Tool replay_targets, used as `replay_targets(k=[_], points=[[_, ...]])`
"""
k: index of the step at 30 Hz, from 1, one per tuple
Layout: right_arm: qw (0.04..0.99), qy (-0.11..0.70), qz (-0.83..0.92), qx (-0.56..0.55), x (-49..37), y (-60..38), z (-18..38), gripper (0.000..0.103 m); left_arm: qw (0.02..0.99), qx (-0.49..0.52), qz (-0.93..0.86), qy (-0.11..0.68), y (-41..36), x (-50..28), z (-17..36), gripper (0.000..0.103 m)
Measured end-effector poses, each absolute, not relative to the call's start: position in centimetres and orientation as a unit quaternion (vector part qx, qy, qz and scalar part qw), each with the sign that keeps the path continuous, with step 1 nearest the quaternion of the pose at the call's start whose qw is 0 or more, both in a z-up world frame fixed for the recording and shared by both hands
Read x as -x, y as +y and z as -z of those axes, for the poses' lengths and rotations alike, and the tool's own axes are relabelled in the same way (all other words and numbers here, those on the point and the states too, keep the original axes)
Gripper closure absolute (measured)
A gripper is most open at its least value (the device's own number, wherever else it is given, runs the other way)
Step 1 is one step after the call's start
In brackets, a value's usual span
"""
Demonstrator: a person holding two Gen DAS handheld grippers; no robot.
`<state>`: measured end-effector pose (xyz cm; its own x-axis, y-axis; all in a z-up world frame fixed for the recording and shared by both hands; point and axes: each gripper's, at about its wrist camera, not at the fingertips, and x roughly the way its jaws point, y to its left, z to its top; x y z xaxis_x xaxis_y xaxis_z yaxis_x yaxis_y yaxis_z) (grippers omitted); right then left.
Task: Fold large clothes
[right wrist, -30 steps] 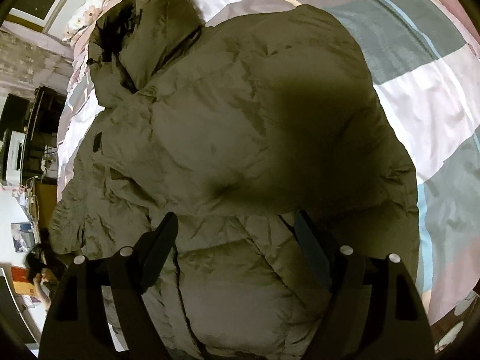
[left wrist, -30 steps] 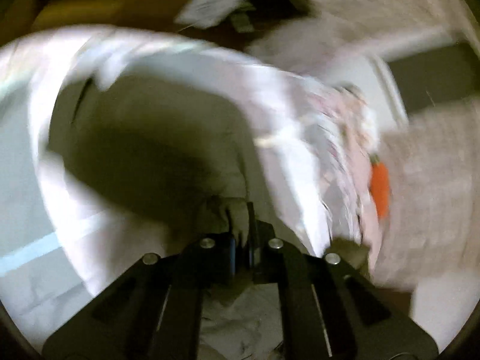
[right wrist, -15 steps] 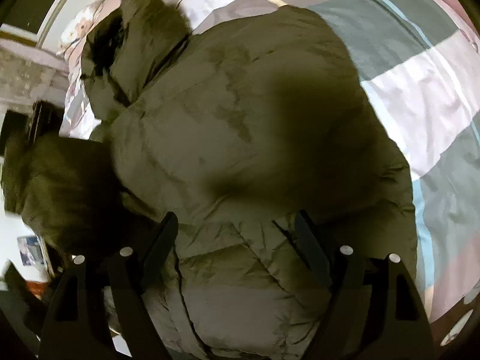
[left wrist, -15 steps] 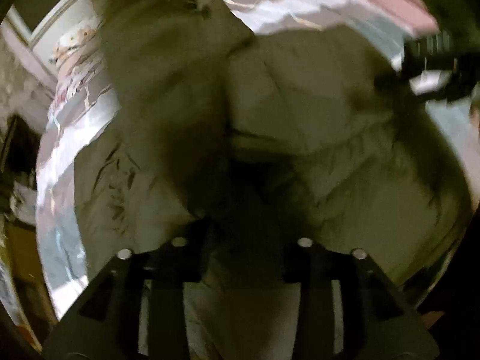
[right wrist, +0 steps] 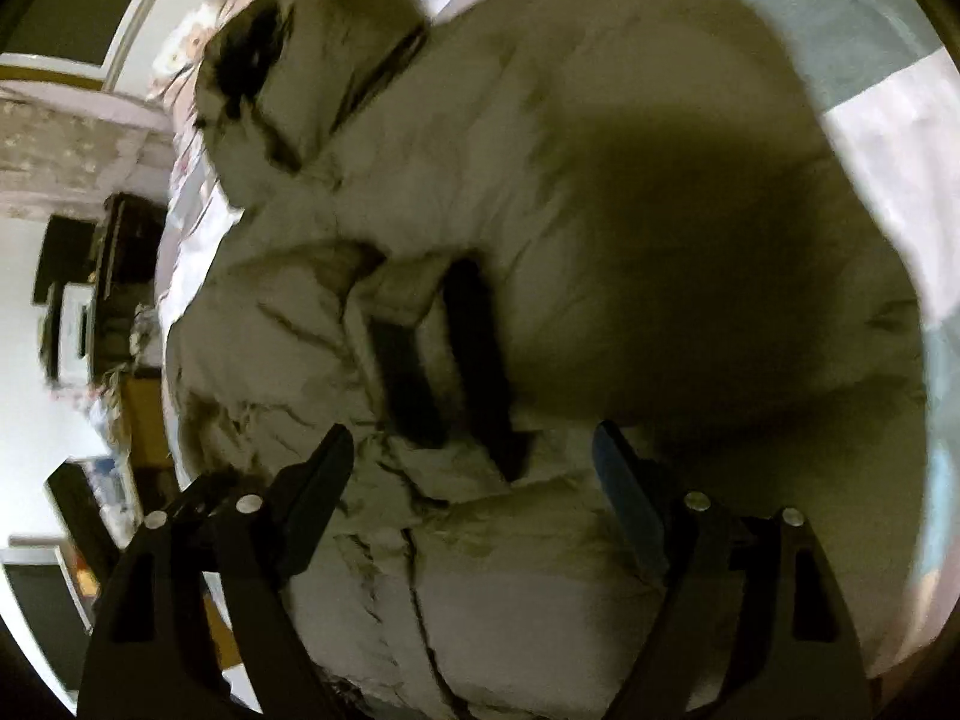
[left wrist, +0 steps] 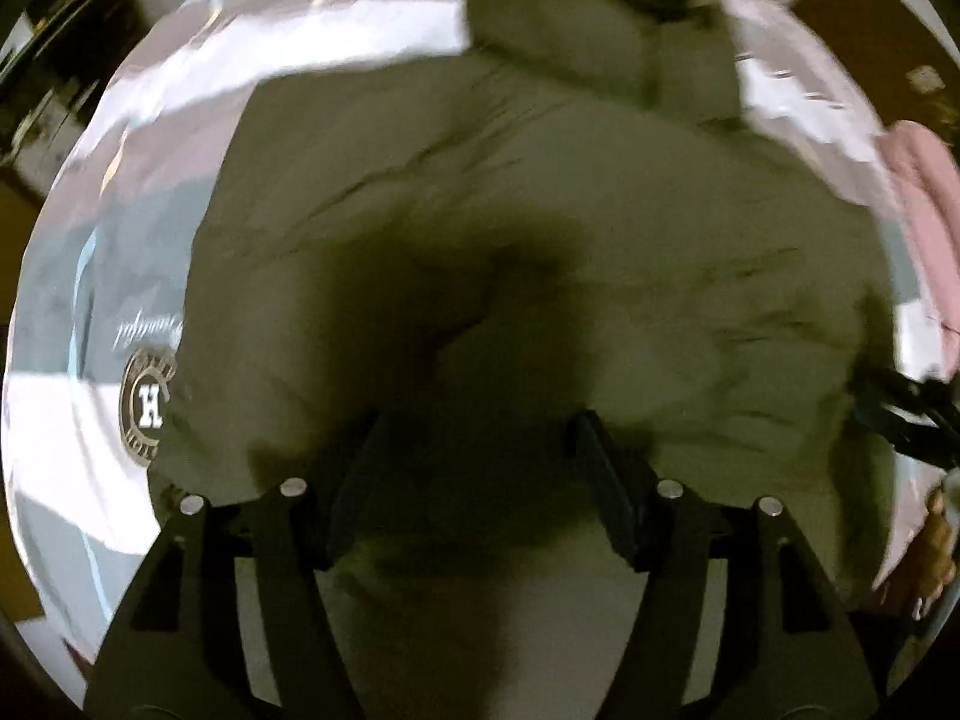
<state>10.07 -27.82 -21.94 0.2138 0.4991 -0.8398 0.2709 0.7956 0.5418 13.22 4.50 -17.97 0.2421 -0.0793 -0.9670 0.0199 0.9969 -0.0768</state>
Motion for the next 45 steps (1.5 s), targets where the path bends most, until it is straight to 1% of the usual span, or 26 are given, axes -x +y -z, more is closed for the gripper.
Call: replay_targets(k=[1,2,3,4,5,9,12,13,14,16,17,18,19,22,24,27,28,29,31,33,35,37,41,45], points=[[0.712,0.626,-0.100,-0.302,-10.3,-26.6,22.5,0.063,0.783,0.029,0.025,0.621,5.2,-13.7,18.6,0.037],[0.714,0.626,-0.109,-0.294,-10.5,-25.9,22.7,0.067,0.780,0.032,0.018,0.625,5.8,-14.1,19.2,0.037],[0.720,0.623,-0.121,-0.281,-10.8,-24.8,22.8,0.073,0.779,0.031,0.011,0.626,6.2,-14.2,19.5,0.037],[0.724,0.620,-0.129,-0.274,-10.9,-24.2,22.7,0.077,0.780,0.028,0.000,0.625,6.6,-14.5,19.7,0.037],[0.732,0.614,-0.142,-0.261,-11.1,-23.2,22.5,0.078,0.780,0.027,-0.018,0.625,7.2,-14.7,19.9,0.037],[0.764,0.584,-0.175,-0.211,-11.5,-19.7,21.1,0.078,0.779,0.049,-0.074,0.621,10.0,-15.3,20.4,0.037],[0.760,0.588,-0.186,-0.206,-11.6,-18.0,21.0,0.078,0.776,0.074,-0.106,0.618,12.3,-15.6,20.5,0.037],[0.752,0.596,-0.187,-0.211,-11.8,-17.8,21.0,0.074,0.775,0.077,-0.109,0.617,12.8,-15.7,20.5,0.037],[0.747,0.601,-0.184,-0.215,-11.8,-18.0,21.1,0.070,0.776,0.082,-0.105,0.616,13.1,-15.8,20.4,0.037],[0.742,0.609,-0.165,-0.226,-12.1,-19.2,20.6,0.036,0.782,0.090,-0.101,0.608,13.2,-15.6,19.6,0.037],[0.745,0.605,-0.156,-0.232,-12.0,-19.8,20.2,0.030,0.790,0.097,-0.094,0.598,13.1,-15.5,18.6,0.037],[0.751,0.598,-0.145,-0.240,-11.8,-20.8,19.7,0.027,0.798,0.100,-0.085,0.588,12.9,-15.2,17.9,0.033],[0.757,0.588,-0.130,-0.252,-11.7,-22.4,19.0,0.027,0.810,0.104,-0.071,0.572,12.6,-15.1,16.9,0.027],[0.772,0.560,-0.092,-0.286,-11.2,-26.5,18.2,0.027,0.836,0.103,-0.023,0.539,10.9,-14.6,15.2,0.022],[0.781,0.551,-0.038,-0.290,-11.4,-29.9,18.6,0.027,0.840,0.080,0.002,0.537,9.1,-14.6,14.8,0.021],[0.759,0.581,0.085,-0.282,-11.2,-35.1,21.1,0.036,0.826,0.052,0.014,0.560,7.2,-15.2,16.5,0.021],[0.733,0.601,0.140,-0.288,-10.7,-37.4,22.6,0.045,0.818,0.046,0.011,0.574,7.2,-15.5,17.5,0.021],[0.717,0.605,0.163,-0.306,-10.1,-38.8,23.3,0.048,0.808,0.042,0.004,0.587,7.5,-15.9,18.5,0.021],[0.682,0.601,0.210,-0.359,-8.6,-42.2,24.1,0.048,0.796,0.050,0.001,0.604,7.5,-16.0,19.6,0.021],[0.683,0.587,0.226,-0.370,-8.2,-43.5,23.6,0.049,0.788,0.074,0.003,0.611,8.4,-16.2,20.1,0.021],[0.701,0.568,0.227,-0.366,-8.3,-43.2,22.6,0.047,0.789,0.099,0.001,0.606,9.3,-16.2,19.8,0.021],[0.734,0.554,0.179,-0.350,-9.2,-41.2,21.2,0.047,0.795,0.116,0.001,0.595,9.5,-16.0,19.0,0.021],[0.770,0.557,0.049,-0.306,-11.0,-34.3,18.9,0.047,0.804,0.135,0.015,0.579,8.4,-15.7,17.7,0.020],[0.772,0.560,-0.110,-0.279,-11.7,-26.0,17.8,0.047,0.799,0.126,0.029,0.588,5.2,-16.4,18.1,0.018]])
